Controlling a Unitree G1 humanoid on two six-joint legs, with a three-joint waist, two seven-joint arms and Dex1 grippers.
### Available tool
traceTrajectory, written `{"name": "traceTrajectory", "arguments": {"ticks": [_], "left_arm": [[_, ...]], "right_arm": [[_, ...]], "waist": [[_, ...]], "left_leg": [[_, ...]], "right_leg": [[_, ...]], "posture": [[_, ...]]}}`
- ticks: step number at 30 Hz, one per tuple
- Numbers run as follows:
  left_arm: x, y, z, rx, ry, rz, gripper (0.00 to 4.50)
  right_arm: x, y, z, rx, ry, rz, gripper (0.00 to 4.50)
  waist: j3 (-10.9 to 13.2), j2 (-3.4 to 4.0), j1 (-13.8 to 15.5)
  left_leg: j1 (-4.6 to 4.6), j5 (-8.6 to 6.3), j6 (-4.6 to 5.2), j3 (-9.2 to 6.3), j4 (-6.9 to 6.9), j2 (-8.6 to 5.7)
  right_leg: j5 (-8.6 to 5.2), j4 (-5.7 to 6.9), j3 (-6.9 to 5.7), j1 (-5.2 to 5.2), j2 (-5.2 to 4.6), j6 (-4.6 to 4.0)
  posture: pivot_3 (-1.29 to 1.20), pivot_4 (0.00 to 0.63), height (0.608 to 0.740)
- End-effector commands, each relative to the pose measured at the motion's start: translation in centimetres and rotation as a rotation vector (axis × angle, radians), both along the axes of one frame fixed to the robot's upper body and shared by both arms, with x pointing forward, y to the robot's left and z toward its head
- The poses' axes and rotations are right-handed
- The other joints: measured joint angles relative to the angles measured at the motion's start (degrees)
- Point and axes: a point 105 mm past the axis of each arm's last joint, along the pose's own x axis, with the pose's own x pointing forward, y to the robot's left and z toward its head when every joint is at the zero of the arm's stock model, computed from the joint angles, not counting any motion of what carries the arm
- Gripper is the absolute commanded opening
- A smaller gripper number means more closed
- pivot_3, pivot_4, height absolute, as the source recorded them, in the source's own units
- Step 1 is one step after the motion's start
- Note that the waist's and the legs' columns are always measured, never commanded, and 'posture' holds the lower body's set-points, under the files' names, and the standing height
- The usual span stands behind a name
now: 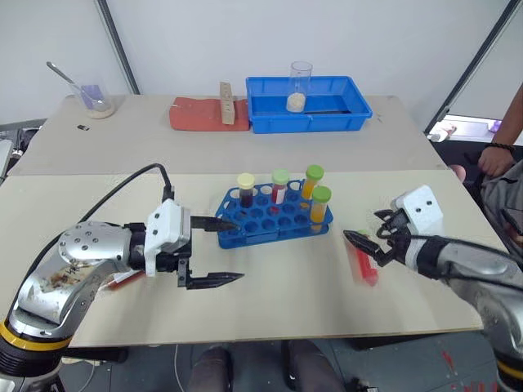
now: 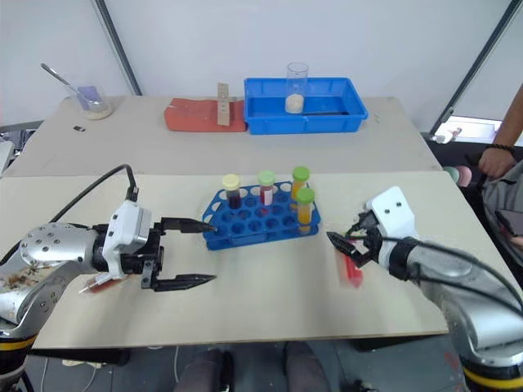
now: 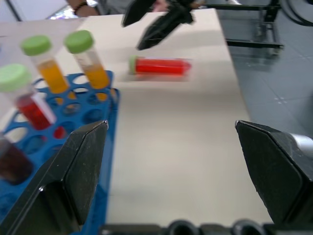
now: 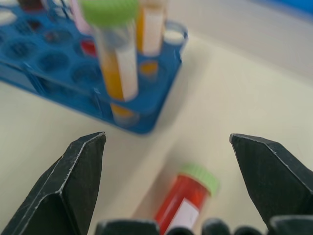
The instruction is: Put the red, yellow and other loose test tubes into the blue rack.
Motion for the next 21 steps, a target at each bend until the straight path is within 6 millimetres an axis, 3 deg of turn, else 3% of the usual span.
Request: {"name": "traceTrajectory", "arguments": {"ticks": [1,8,18,21], "left_arm": [[-1.1,-0.7,0.4,-0.005,-0.050,-0.052,4.50],[-1.3,-1.5,0.3,-0.015,-0.055,-0.078,4.50],[-1.2,-2.2,0.2,-0.042,-0.053,-0.097,4.50],[-1.3,-2.4,0.3,-0.053,-0.061,-0.110,4.50]], "right_arm": [[0.1,-1.1,-0.6,-0.008,0.156,-0.066,4.47],[-0.3,-1.8,-1.7,-0.017,0.358,-0.087,4.47],[2.1,-1.3,-3.8,0.028,0.488,-0.162,4.47],[2.5,-1.4,-4.1,0.025,0.509,-0.174,3.68]], "waist": [[0.00,0.00,0.01],[0.01,-0.01,0.29],[0.00,0.00,-0.27],[0.00,-0.01,-0.14]], "left_leg": [[-0.01,0.00,0.00,0.01,0.00,0.00],[-0.12,-0.01,0.02,0.00,0.03,-0.05],[-0.11,0.00,0.03,-0.02,0.04,-0.04],[-0.12,0.00,0.02,-0.02,0.05,-0.05]], "right_leg": [[0.00,-0.05,0.01,0.01,-0.01,0.01],[0.05,-0.15,0.02,0.01,-0.04,0.14],[0.18,-0.13,0.04,0.00,0.01,0.34],[0.18,-0.14,0.05,0.01,0.00,0.34]], "posture": [[0.00,0.150,0.740],[0.00,0.150,0.740],[0.00,0.150,0.740],[0.00,0.150,0.740]]}}
